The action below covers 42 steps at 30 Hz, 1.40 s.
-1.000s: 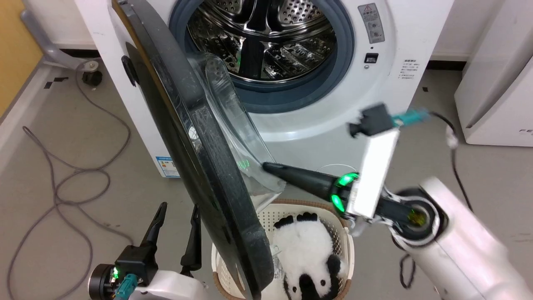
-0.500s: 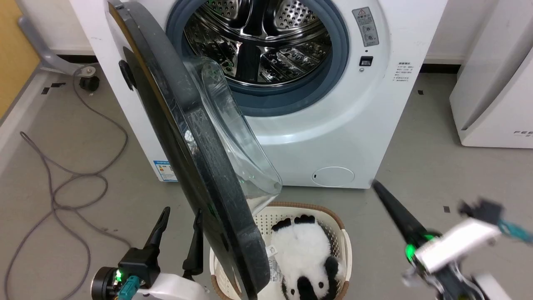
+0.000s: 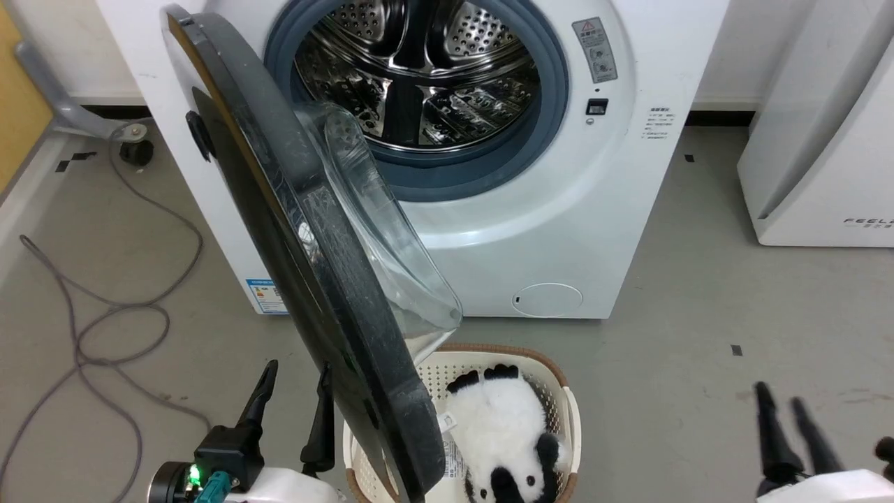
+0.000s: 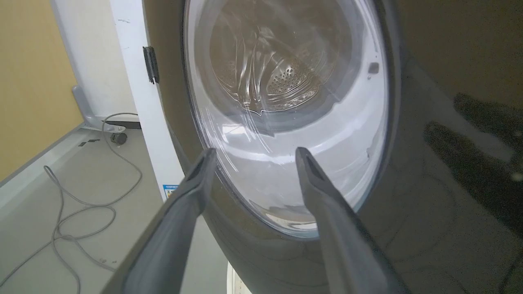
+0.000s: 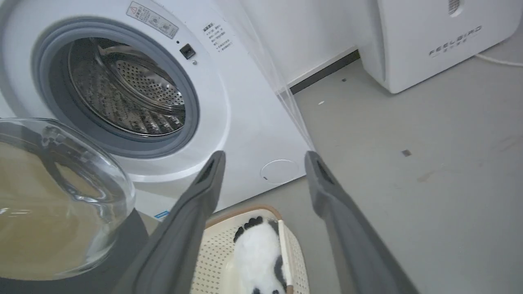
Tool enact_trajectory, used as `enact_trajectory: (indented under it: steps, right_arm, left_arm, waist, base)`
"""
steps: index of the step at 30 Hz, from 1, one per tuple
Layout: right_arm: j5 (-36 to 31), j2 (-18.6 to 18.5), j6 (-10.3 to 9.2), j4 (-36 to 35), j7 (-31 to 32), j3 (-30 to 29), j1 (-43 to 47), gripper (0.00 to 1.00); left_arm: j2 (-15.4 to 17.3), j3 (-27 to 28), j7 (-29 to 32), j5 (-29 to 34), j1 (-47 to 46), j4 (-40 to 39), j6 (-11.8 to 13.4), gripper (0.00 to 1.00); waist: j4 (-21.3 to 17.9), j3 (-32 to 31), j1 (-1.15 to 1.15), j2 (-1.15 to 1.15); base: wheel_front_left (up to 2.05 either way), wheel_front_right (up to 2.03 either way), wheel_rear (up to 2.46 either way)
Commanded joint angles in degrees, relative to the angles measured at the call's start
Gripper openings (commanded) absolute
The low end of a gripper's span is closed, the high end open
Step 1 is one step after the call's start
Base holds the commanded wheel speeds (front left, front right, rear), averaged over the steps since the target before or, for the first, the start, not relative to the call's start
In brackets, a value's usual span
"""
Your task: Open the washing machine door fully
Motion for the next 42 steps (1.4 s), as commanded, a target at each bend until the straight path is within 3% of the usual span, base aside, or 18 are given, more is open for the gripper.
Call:
enact_trajectory:
  steps: [1,5,8,18,27,28,29,42]
  right_arm:
    - [-8.81,2.53,0.06,0.51,-0.7,-4.69,0.75,1.0]
    - [-29.97,8.86,0.06,-4.54,-1.05,-15.87,1.37,1.0]
    - [-40.49,10.65,0.06,-11.31,-0.33,-18.61,2.32,1.0]
    - [-44.46,10.91,0.06,-21.96,4.27,-12.01,7.97,1.0]
    - [-42.95,10.92,0.06,-24.79,5.58,-9.08,10.08,1.0]
    - [-42.94,10.92,0.06,-24.87,5.59,-8.95,10.1,1.0]
    - [-42.88,10.92,0.06,-24.94,5.58,-8.84,10.11,1.0]
    - [-43.04,10.92,0.06,-25.32,6.41,-8.43,10.38,1.0]
  left_arm:
    - [0.05,0.18,-0.3,-0.14,0.66,-0.02,0.19,1.0]
    - [0.05,0.23,-0.3,-0.16,0.56,0.03,0.19,1.0]
    - [0.05,0.41,-0.3,-0.18,0.4,-0.05,0.23,1.0]
    - [0.05,0.73,-0.3,-0.98,0.32,0.17,0.23,1.0]
    - [0.05,0.82,-0.3,0.19,0.4,1.23,1.44,1.0]
    - [0.05,0.76,-0.3,-0.01,0.44,1.63,1.31,0.25]
    - [0.05,0.75,-0.3,-0.14,0.42,1.85,1.21,0.0]
    - [0.11,1.34,-0.3,0.4,-0.45,0.53,-0.18,0.0]
  waist:
    - [-0.04,-0.14,0.0,0.0]
    - [0.15,-0.22,0.0,0.0]
    - [0.22,-0.09,0.0,0.0]
    - [0.26,-0.26,0.0,0.0]
    - [0.03,-0.13,0.0,0.0]
    - [0.03,-0.14,0.0,0.0]
    - [0.02,-0.15,0.0,0.0]
    - [0.14,-0.31,0.0,0.0]
  base:
    - [0.0,0.0,0.0]
    - [0.0,0.0,0.0]
    - [0.0,0.0,0.0]
    - [0.0,0.0,0.0]
    - [0.0,0.0,0.0]
    - [0.0,0.0,0.0]
    - [0.0,0.0,0.0]
    - [0.0,0.0,0.0]
